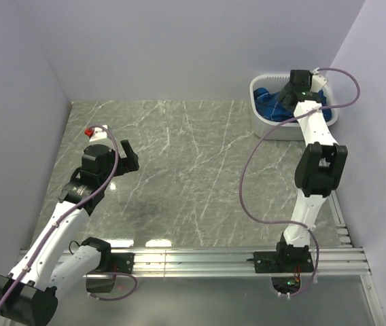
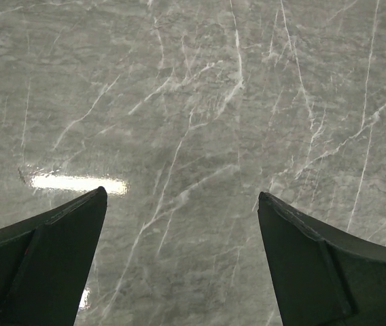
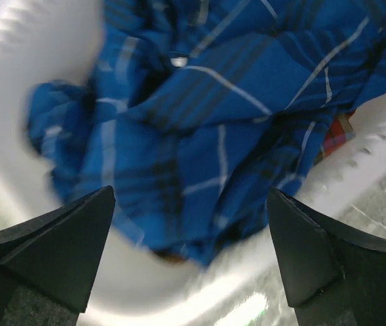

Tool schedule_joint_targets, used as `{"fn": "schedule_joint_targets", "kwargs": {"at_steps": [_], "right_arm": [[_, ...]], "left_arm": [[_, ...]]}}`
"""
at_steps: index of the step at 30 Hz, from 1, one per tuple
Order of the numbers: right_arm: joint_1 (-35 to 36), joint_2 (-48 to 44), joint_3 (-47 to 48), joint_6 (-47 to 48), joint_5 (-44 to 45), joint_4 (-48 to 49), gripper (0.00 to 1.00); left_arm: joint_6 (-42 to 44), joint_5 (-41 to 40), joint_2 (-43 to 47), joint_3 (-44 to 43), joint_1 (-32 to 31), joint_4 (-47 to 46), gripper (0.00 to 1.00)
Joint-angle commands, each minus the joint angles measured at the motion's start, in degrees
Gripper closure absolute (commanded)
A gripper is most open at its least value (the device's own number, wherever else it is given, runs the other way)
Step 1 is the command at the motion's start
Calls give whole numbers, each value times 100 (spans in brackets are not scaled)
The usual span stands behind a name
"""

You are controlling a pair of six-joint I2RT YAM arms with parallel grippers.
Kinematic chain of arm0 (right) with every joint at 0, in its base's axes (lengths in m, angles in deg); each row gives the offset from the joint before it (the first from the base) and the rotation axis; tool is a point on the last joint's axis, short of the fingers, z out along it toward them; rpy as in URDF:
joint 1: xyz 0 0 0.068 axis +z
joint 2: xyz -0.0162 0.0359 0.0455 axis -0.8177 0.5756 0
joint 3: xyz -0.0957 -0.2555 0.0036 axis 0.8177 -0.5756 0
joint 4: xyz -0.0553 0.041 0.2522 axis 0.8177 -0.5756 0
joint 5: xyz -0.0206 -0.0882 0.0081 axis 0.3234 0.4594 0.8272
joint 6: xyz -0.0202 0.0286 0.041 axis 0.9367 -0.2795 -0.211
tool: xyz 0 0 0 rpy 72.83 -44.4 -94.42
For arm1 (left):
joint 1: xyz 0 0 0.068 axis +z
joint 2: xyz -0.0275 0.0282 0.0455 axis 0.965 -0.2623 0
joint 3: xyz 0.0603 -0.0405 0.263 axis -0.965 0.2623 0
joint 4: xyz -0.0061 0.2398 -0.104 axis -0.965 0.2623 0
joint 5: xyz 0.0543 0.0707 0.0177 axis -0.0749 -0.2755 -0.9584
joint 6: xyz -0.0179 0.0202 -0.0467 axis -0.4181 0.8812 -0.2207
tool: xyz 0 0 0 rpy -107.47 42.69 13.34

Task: Fold and stack the long sleeve shirts
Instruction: Grab the shirt from the pile

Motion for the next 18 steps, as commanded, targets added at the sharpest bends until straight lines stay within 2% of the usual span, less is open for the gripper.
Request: {"fn": "schedule_joint_targets", "kwargs": {"at_steps": [1,2,5,6,8,9,12,16,18], "right_arm": [[-102,360,462,-220,275,14,3],[-111,447,471,-202,240,85,7],[-119,650,515,-18,73,375,32],[-119,633,515,35,37,471,53],[-93,511,445,201,54,594,72],[-93,301,323,272,89,778,86],[-14,-269,164,788,334,1164,100],[320,-1000,172,1773,775,1789,100],[706,-1342,329,2143,828,2175,100]], "left_arm": [[32,-47,48,4,20,-100,1],[41,-47,39,-5,20,-100,1],[58,-3,4,4,20,-100,1],[67,-12,4,4,29,-91,1],[67,-29,4,13,20,-91,2],[76,-47,4,13,20,-82,2],[85,-12,30,4,20,-91,2],[76,41,83,21,12,-100,2],[67,32,127,13,12,-100,2]]}}
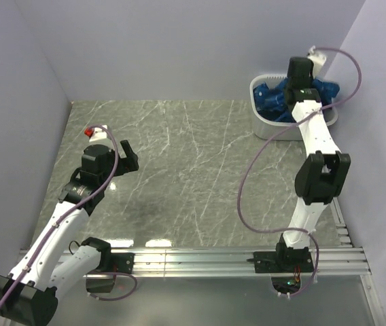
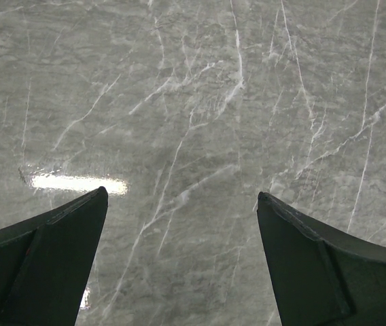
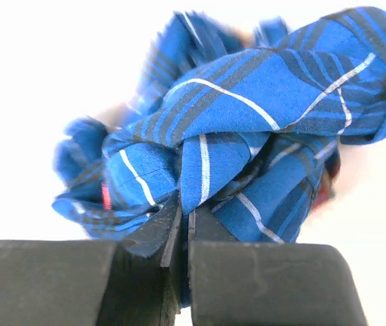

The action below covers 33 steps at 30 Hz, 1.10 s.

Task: Fold and stack the long sleeve shirts
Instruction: Grab the shirt from the pile, then move the shirt to the center of the board

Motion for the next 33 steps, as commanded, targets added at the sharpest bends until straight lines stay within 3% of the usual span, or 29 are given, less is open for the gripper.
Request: {"fn": "schedule_joint_targets", "kwargs": {"at_steps": [1,6,12,18,25,30,33], "right_arm": [[588,-1167,365,1240,428,1337,100],[1579,-1616,1146,2340,-159,1988,100],[2697,-1634,2184,2921,-1336,2050,100],[3656,-1704,2211,2923,-2320,2577,100],[4456,-1423,2317,2843,-2893,2762,100],[4764,-1686,940,2370,-2667,2868,97],[4825,-2107,-579,1921,-2280,2999,77]], "left_arm": [[61,26,133,2,7,-102,2],[8,-115,265,10,7,-67,2],[-54,-264,406,2,16,-40,2],[-106,-396,538,19,25,-40,2],[-159,-502,626,28,60,-32,2],[-212,-695,766,28,86,-23,2],[-238,-800,854,54,86,-5,2]]}}
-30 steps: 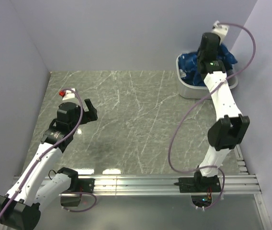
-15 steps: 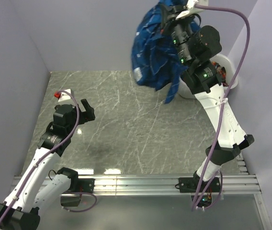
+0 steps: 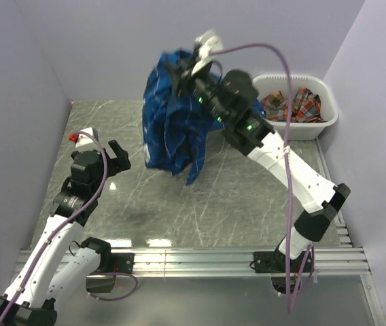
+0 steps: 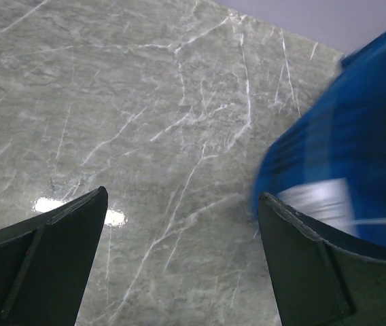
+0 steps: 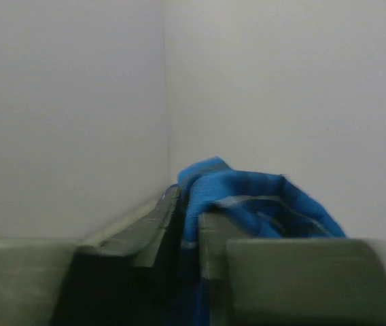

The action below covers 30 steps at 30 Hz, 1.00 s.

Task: Fold and stack the long sleeve shirts
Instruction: Move the shirt to the center of the board

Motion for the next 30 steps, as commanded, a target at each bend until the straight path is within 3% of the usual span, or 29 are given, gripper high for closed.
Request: {"fn": "schedule_joint_targets", "kwargs": {"at_steps": [1,5,8,10,14,18,30], "right_arm": [[59,-545,-1325,-499,391,346,59],[68,-941,-2828,-1034,776,-126,34],[-20,-1223,-3339,-1175,1392,-531,25],[-239,-1337,-3533,-1386,1841,-690,23],[-1589,-1172,-3780,-2867,1923,-1330,23],[-2330,-785,-4087,-3452,1764,-904,23],[-2718,999,-3667,-5218,3010,-559,22]], "left_arm": [[-92,-250,159,22,36,-66,2],[-109,-285,151,13,36,-58,2],[-92,-162,98,39,36,-101,2],[-74,-92,63,48,36,-119,2],[-39,14,-8,66,36,-154,2],[5,101,-43,101,36,-207,2],[49,146,-122,101,45,-216,2]]}}
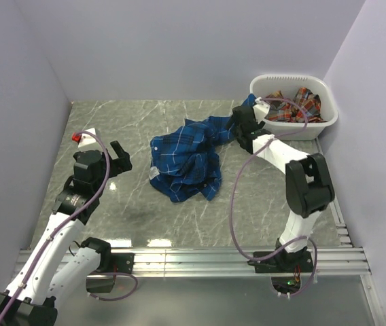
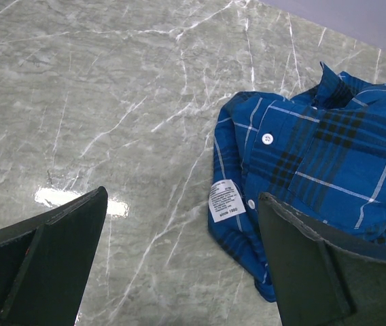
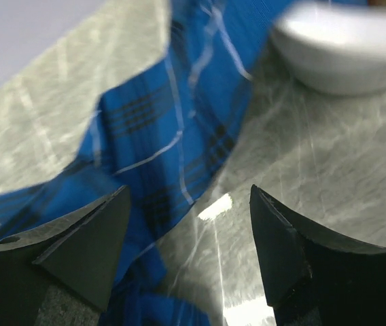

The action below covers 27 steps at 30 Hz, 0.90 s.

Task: Fold and stack the long sleeve shirts
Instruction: Move the shirt to the center of the board, then flatten the shirt out

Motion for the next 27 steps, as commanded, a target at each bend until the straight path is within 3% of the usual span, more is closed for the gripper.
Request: {"fn": "schedule_joint_targets", "kwargs": {"at_steps": [1,6,9,12,13,16,21,27], "right_arm": [[-45,324,364,-913,721,103,22],[-98,598,356,-1327,889,313,25],[-186,738,373,-1248,880,629,36],[-221,818,505,-915,871,858,57],[-221,835,662,-792,880,867,75],[-213,678,874,-388,933,762,100],[-72,89,962,649,618,1201,100],[709,-185,2137,2134,-86,939,100]], "left_arm": [[73,115,-30,15,25,-200,2],[90,106,-21,7,25,-192,2],[90,115,-4,7,25,-201,2],[99,133,-4,7,25,-201,2],[99,124,5,7,34,-201,2],[108,115,40,16,25,-209,2],[108,141,84,24,17,-209,3],[99,185,110,33,16,-227,3]]}}
